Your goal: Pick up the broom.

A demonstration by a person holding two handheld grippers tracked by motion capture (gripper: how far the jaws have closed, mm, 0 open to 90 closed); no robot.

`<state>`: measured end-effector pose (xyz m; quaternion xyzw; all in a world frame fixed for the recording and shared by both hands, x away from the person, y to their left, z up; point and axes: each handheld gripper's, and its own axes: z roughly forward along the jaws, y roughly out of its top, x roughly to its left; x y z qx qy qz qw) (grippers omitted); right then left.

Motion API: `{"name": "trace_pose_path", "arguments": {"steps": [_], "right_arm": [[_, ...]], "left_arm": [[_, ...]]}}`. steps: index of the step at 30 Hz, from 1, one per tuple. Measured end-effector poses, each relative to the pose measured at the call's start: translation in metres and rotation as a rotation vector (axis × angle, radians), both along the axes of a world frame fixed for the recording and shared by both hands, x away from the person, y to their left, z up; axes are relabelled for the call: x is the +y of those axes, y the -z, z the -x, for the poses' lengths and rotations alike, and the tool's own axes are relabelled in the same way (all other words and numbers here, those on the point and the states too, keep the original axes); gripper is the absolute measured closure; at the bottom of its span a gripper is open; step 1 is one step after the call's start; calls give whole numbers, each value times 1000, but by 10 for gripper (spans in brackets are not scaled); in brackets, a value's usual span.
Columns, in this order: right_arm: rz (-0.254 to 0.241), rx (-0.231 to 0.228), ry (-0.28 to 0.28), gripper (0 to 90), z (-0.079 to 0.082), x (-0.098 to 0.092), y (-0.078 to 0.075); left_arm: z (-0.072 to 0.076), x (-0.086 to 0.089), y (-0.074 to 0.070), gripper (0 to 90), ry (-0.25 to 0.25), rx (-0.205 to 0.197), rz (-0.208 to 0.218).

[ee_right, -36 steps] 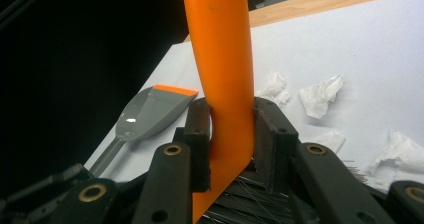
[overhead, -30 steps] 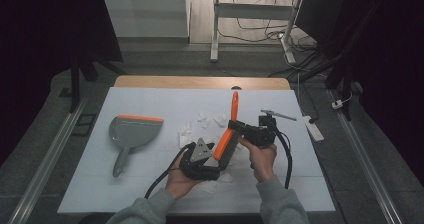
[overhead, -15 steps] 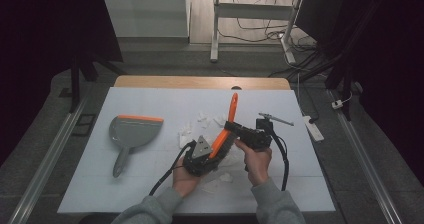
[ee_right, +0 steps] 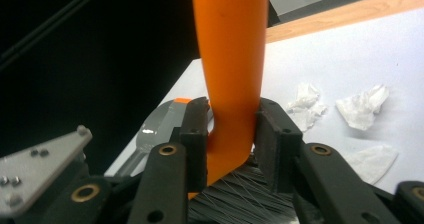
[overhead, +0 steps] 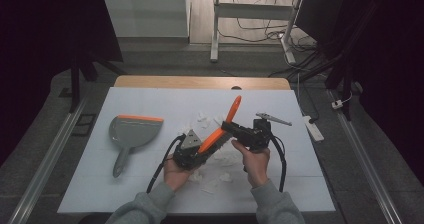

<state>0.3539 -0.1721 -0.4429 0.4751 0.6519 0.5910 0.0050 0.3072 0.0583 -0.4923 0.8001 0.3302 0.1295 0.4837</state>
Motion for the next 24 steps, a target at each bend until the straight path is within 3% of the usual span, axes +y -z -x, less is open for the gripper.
{"name": "trace_pose_path", "arguments": {"steps": [2, 6, 10, 12, 15, 19, 21, 24], "right_arm": [[27, -40, -16, 605, 2, -3, -6], [35, -76, -45, 549, 5, -10, -12], [93, -121, -72, 502, 5, -22, -16], [132, -138, -82, 495, 5, -26, -17], [186, -138, -109, 481, 2, -31, -16], [261, -133, -119, 462, 0, -36, -14], [276, -129, -135, 453, -1, -37, -13], [346, -151, -160, 430, 0, -37, -15]], "left_arm": [[-1, 4, -2, 797, -5, 8, 0], [-4, 16, -6, 797, 0, 32, -13], [-3, 28, -18, 797, 21, 14, -57], [-4, 33, -22, 797, 30, 25, -61], [-6, 41, -24, 796, 42, 34, -82], [-6, 49, -28, 796, 41, 13, -121], [-7, 53, -31, 795, 46, 14, -127], [-8, 61, -35, 795, 54, 17, -139]]}}
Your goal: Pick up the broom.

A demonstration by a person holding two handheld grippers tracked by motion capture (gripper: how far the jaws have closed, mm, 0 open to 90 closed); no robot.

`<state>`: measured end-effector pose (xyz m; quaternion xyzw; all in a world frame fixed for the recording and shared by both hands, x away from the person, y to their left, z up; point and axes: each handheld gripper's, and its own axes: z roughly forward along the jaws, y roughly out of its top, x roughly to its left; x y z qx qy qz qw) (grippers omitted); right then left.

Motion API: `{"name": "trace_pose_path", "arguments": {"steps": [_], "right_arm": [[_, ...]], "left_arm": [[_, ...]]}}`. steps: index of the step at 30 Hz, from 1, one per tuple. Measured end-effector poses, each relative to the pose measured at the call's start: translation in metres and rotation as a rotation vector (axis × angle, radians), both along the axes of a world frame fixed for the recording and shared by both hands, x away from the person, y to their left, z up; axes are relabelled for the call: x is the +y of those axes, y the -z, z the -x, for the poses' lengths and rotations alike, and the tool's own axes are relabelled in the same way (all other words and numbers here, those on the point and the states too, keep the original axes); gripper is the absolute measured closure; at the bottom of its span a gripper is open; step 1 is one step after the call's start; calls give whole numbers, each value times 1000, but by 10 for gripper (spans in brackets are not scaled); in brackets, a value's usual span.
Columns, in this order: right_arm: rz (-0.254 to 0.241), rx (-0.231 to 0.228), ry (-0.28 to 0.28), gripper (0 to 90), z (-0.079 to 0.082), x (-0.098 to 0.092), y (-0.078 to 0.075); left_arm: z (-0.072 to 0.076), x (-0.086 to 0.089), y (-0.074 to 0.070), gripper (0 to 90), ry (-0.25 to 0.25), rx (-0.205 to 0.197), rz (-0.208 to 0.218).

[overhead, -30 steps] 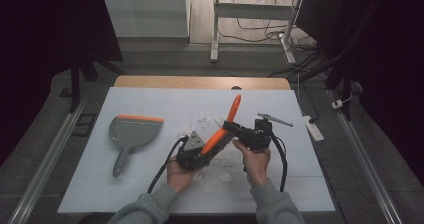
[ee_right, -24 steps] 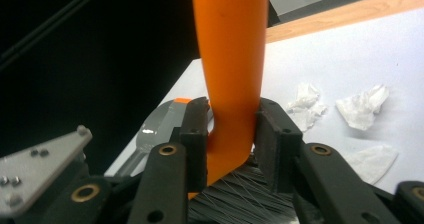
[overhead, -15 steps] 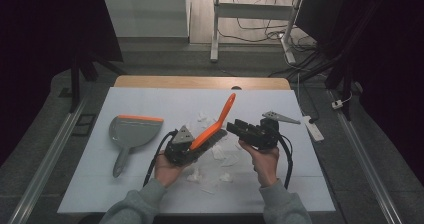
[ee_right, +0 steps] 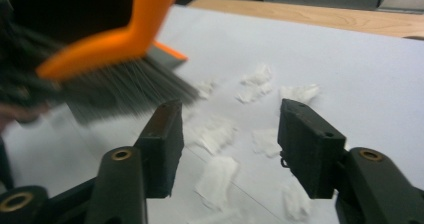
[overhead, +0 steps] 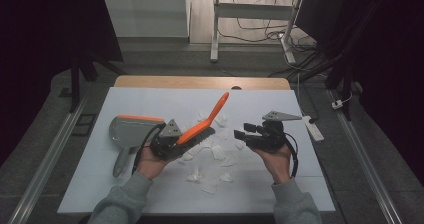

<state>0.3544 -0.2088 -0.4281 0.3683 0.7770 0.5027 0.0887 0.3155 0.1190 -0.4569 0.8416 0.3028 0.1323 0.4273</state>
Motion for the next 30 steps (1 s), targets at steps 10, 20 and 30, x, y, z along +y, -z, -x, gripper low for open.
{"name": "trace_pose_path", "arguments": {"steps": [10, 20, 30], "right_arm": [[143, -61, -141, 405, 11, 13, -11], [198, -74, -217, 398, 12, 19, -8], [258, -141, -261, 396, 24, 34, -16]], "left_arm": [[-3, 12, -6, 794, 25, 34, -38], [-5, 6, -6, 794, 61, 62, -102], [-4, -4, -6, 794, 124, 87, -181]]}}
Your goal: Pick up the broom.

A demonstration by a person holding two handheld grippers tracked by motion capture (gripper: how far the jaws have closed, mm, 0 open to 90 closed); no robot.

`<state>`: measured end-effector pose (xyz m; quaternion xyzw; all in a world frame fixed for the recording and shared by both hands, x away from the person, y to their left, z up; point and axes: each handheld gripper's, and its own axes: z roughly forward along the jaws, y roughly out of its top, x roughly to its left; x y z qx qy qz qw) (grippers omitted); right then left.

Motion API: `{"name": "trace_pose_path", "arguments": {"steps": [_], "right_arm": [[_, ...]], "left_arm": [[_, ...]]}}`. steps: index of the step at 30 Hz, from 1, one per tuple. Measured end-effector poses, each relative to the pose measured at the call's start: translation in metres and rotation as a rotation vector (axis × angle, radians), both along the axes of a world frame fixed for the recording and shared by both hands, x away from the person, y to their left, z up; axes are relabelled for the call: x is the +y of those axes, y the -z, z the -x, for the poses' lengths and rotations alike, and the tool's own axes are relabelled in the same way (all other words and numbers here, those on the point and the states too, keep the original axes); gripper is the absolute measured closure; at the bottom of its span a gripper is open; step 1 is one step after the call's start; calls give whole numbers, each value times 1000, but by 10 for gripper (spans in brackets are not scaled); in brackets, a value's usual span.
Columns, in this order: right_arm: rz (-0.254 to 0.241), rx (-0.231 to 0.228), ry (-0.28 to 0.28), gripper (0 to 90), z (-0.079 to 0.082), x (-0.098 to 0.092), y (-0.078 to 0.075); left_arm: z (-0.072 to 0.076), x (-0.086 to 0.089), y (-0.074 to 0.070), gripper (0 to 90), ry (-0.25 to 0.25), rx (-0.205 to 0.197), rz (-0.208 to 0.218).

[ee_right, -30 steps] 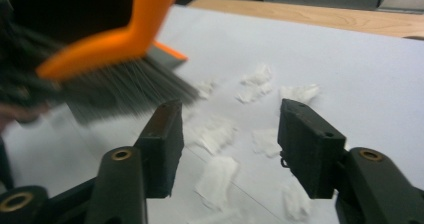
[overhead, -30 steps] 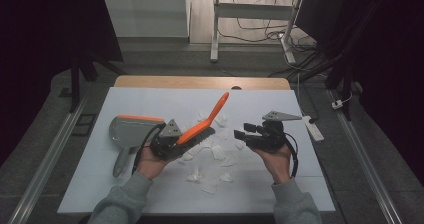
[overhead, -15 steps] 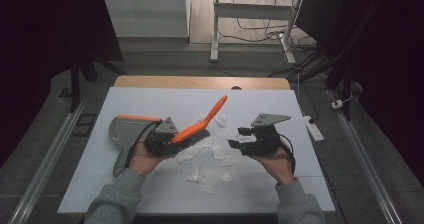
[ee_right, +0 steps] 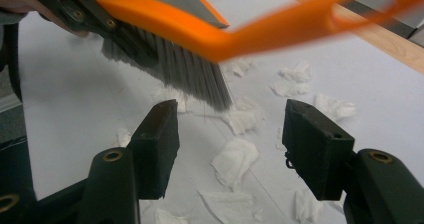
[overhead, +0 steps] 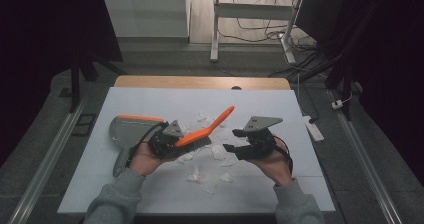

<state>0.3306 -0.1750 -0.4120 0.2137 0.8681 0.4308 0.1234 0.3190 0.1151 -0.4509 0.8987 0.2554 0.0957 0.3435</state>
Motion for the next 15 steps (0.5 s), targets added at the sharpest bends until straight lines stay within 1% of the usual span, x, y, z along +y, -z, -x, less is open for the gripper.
{"name": "trace_pose_path", "arguments": {"steps": [2, 7, 9, 12, 15], "right_arm": [[7, -3, -14, 396, 2, 3, 0], [40, -37, -45, 404, 8, 11, -4], [59, -52, -48, 404, 10, 14, -5], [87, -56, -63, 400, 10, 18, -3], [117, -55, -81, 390, 9, 22, 1]], "left_arm": [[0, -4, 1, 794, 17, 4, -21], [2, -15, 2, 794, 60, 13, -69], [3, -20, 3, 794, 77, 12, -87], [4, -27, 5, 794, 99, 13, -108], [6, -34, 7, 793, 115, 6, -139]]}}
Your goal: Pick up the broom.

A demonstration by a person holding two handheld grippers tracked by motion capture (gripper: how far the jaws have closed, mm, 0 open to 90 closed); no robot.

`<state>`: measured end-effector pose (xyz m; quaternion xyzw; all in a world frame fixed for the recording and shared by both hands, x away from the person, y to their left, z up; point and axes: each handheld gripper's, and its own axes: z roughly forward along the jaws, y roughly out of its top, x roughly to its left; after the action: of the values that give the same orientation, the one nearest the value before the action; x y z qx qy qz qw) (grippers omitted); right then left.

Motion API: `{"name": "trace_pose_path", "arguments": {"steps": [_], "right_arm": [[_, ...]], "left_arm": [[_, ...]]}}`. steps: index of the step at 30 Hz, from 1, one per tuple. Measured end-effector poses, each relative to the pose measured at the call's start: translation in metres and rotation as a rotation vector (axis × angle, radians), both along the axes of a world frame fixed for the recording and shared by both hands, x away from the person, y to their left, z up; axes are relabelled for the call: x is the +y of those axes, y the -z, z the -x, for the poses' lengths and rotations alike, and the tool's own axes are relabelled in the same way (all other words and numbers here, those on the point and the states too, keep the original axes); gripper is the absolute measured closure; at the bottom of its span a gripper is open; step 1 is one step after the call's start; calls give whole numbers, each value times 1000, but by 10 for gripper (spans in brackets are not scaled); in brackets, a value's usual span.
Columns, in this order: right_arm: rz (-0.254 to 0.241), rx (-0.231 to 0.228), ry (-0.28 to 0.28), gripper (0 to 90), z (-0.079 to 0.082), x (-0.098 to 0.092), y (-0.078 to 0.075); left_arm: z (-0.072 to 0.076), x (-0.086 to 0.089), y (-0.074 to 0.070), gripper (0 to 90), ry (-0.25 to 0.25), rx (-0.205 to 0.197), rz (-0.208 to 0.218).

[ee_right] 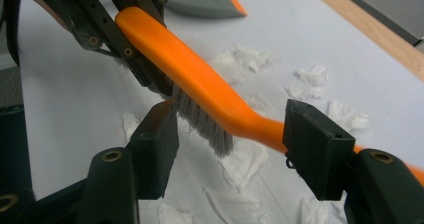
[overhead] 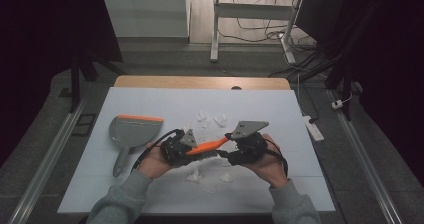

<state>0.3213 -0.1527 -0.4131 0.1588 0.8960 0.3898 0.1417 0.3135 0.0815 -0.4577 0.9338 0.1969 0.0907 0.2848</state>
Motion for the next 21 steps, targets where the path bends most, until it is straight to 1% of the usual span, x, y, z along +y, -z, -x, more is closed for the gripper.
{"name": "trace_pose_path", "arguments": {"steps": [5, 7, 9, 11, 13, 14, 16, 19, 20, 21], "right_arm": [[57, 3, -20, 408, 0, 5, 6], [80, 1, -27, 405, 0, 8, 9], [103, 2, -31, 403, 1, 12, 11], [131, 1, -51, 403, 2, 15, 13], [148, 22, -71, 410, 3, 18, 15], [160, 28, -79, 410, 3, 19, 17], [186, 35, -91, 423, 2, 20, 19], [200, 55, -96, 449, 0, 21, 23], [209, 61, -101, 477, 0, 21, 25], [211, 72, -107, 514, 0, 21, 26]], "left_arm": [[4, -11, 1, 794, 27, -22, -47], [7, -17, 0, 794, 44, -40, -63], [9, -21, -2, 794, 55, -47, -70], [13, -25, -4, 794, 72, -61, -81], [16, -29, -6, 794, 87, -74, -98], [18, -30, -6, 794, 92, -80, -101], [19, -31, -6, 794, 101, -76, -98], [20, -30, -8, 794, 113, -76, -88], [20, -30, -9, 794, 119, -74, -83], [21, -30, -10, 794, 127, -78, -90]]}}
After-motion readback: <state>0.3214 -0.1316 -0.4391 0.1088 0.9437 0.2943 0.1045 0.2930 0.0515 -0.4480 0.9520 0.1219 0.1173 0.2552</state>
